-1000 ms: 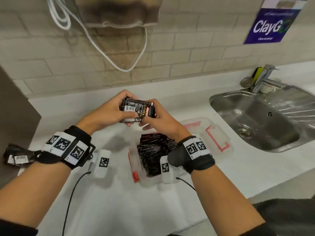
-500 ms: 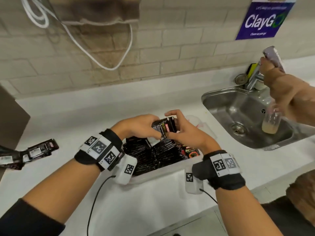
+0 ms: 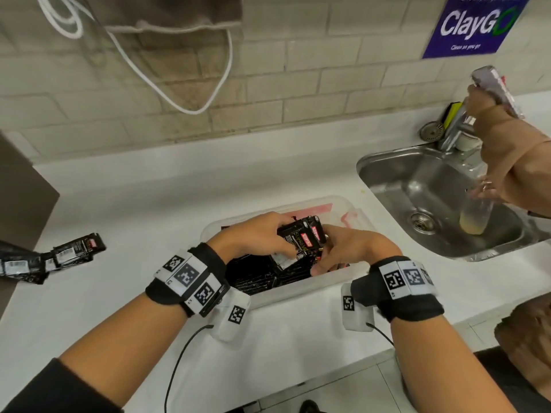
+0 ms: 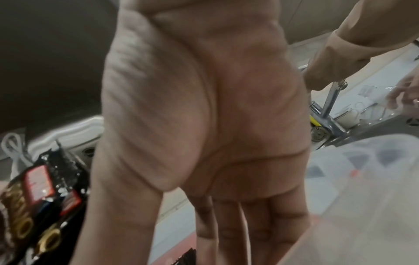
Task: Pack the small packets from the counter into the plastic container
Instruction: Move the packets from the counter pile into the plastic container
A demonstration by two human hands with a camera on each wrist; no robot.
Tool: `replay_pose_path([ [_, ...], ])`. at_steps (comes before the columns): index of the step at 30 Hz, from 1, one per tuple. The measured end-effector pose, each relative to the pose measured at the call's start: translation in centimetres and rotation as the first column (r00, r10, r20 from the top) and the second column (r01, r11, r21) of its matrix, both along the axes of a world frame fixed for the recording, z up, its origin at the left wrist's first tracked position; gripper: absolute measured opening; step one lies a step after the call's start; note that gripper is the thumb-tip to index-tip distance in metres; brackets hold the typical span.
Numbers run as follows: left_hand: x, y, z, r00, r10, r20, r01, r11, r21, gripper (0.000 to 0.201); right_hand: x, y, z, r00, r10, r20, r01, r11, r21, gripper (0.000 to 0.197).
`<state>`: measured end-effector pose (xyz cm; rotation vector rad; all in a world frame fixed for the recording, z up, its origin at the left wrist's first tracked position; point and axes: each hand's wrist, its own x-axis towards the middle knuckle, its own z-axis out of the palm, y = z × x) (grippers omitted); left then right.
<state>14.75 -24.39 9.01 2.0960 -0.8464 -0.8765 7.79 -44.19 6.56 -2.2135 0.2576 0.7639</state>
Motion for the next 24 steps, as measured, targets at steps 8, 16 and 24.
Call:
replay_pose_path([
  [8,-1.0,-0.5,-1.1,1.0,-0.013,0.002,0.012,1.0,0.024,0.033,0.4,0.3,-1.2,0.996,0.031,0.08,-0.032,0.999,0.019,0.056],
  [16,-2.0,-1.0,-2.5,0.999,-0.007,-0.046,0.006,1.0,-0.029,0.055,-0.5,0.2,-2.5,0.968,-0.13,0.213,0.099,0.984,0.149,0.054],
  [24,-2.5,-1.5,-3.1,0.985,-0.094,0.148,0.078,0.991,0.111,0.041,-0.9,-0.7,-3.1,0.953,-0.296,0.066,0.238,0.864,0.443,0.043],
])
